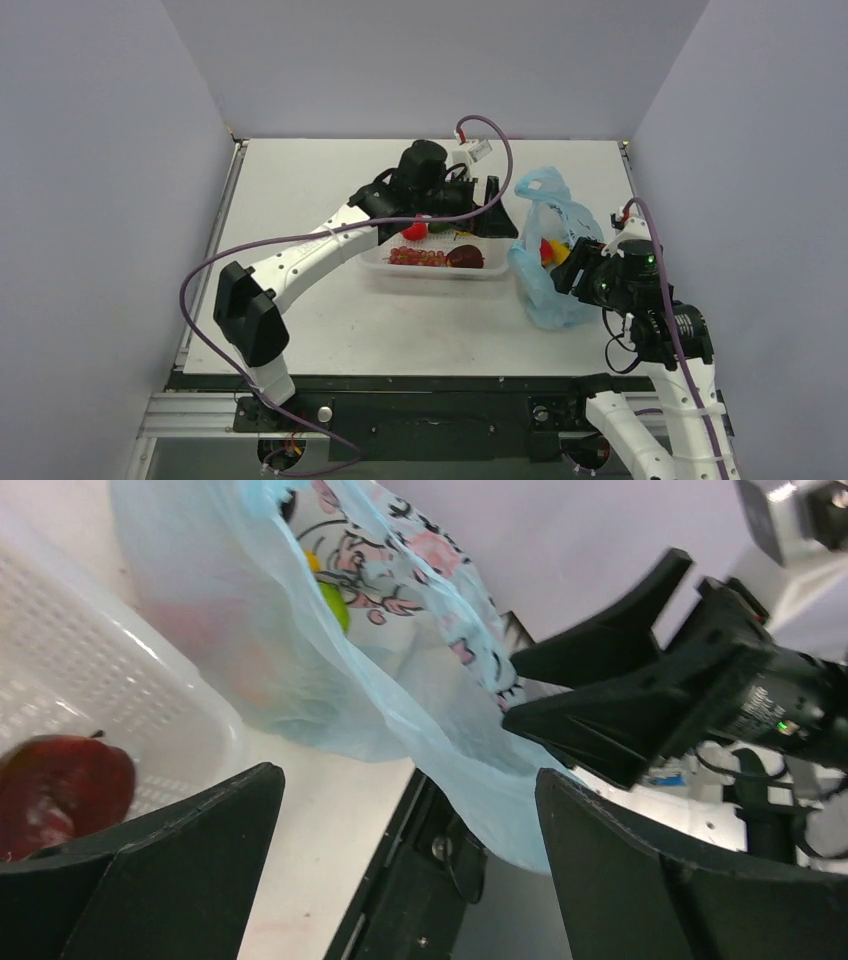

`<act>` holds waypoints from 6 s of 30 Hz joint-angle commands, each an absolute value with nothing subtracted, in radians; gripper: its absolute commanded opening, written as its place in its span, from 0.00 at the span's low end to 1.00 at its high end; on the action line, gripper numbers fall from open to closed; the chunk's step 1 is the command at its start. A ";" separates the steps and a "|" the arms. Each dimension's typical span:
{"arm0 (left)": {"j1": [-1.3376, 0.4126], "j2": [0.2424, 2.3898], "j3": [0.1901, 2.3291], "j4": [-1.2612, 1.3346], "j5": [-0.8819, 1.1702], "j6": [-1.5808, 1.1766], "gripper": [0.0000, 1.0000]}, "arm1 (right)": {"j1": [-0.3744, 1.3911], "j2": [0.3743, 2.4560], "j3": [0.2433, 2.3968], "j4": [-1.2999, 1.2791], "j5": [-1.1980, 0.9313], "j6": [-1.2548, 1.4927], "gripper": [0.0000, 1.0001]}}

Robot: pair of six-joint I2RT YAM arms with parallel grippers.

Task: Take the fake fruits out of the plastic bag
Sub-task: Adjust the plastic bag at the center of the board.

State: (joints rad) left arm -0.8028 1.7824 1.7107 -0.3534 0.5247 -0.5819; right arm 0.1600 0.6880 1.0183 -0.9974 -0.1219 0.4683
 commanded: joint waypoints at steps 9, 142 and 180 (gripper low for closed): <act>-0.880 1.690 1.432 0.029 0.662 -0.795 0.97 | 0.214 0.622 0.874 -1.046 -0.276 0.470 0.52; -0.881 1.896 1.523 0.107 0.491 -0.787 0.00 | 0.063 1.108 1.475 -0.872 0.412 0.308 0.00; -0.834 1.492 1.181 0.002 0.416 -0.614 0.86 | 0.498 0.852 1.128 -0.923 -0.169 0.484 0.59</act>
State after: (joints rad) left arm -0.8421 1.5757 1.1839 -0.0074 0.4019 -0.6441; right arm 0.3805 0.8433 1.1687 -1.0012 -0.1272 0.4274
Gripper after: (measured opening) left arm 0.821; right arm 0.595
